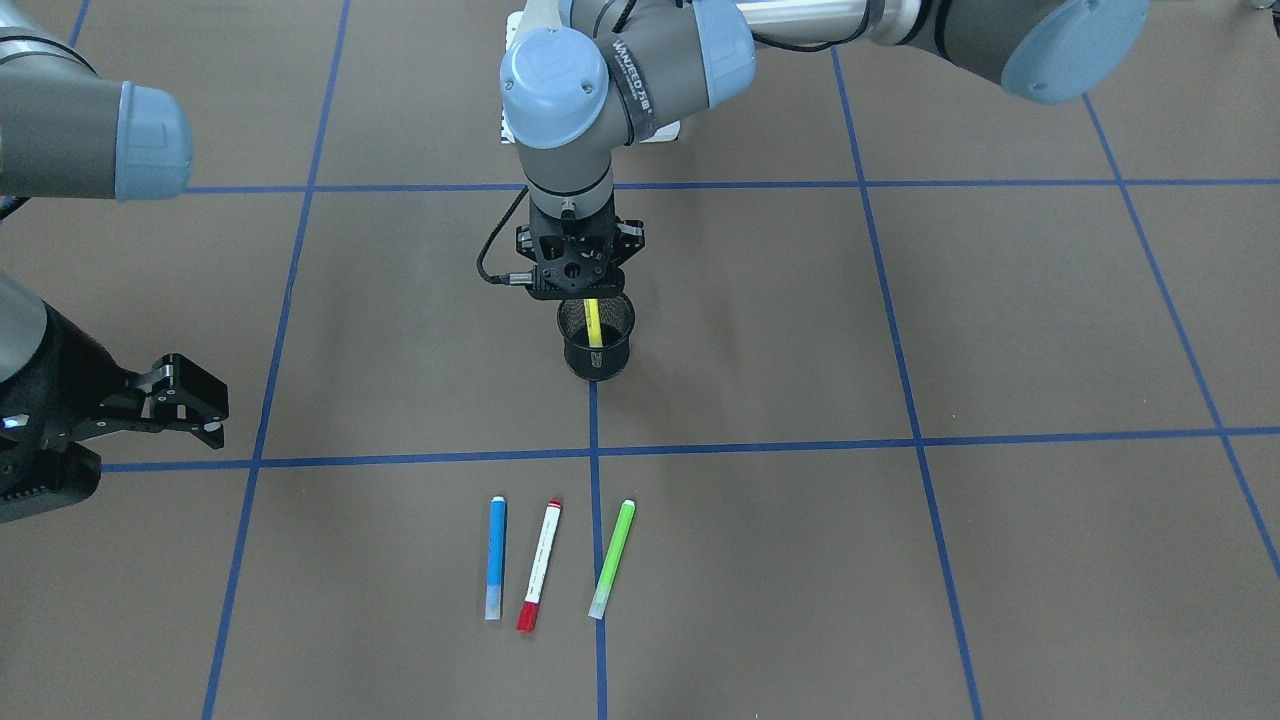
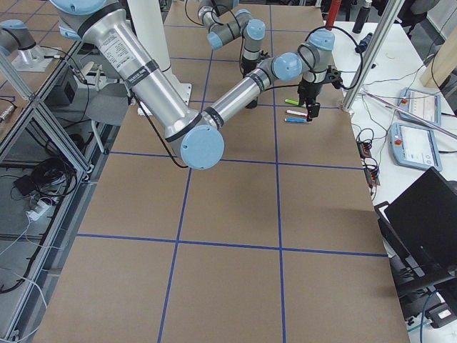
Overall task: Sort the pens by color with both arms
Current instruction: 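Close the left gripper on the yellow highlighter, then lift the yellow highlighter out and carry it toward the green highlighter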
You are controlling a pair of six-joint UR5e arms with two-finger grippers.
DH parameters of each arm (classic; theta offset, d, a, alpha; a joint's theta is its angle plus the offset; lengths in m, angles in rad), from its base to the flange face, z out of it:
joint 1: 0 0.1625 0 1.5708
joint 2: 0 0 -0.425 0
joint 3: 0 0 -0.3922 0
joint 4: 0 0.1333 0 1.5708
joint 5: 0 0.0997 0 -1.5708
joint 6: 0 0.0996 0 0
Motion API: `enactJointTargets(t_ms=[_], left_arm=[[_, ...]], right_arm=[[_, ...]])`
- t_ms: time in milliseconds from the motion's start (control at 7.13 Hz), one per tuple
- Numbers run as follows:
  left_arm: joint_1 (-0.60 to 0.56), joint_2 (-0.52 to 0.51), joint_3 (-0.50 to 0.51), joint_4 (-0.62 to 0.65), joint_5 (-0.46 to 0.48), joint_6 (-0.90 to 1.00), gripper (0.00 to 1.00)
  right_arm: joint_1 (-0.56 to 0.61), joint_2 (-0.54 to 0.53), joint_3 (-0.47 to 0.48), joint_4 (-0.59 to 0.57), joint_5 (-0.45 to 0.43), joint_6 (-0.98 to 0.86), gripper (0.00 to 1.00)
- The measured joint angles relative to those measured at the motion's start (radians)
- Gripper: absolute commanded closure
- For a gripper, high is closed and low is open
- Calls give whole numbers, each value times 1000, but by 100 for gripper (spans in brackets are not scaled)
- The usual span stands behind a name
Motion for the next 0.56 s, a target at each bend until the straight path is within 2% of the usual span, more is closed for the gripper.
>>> enactJointTargets(t_ms=[561], left_arm=[[-52,28,-196,74,1,1,100]], right_arm=[[0,0,2,0,0,0,0]])
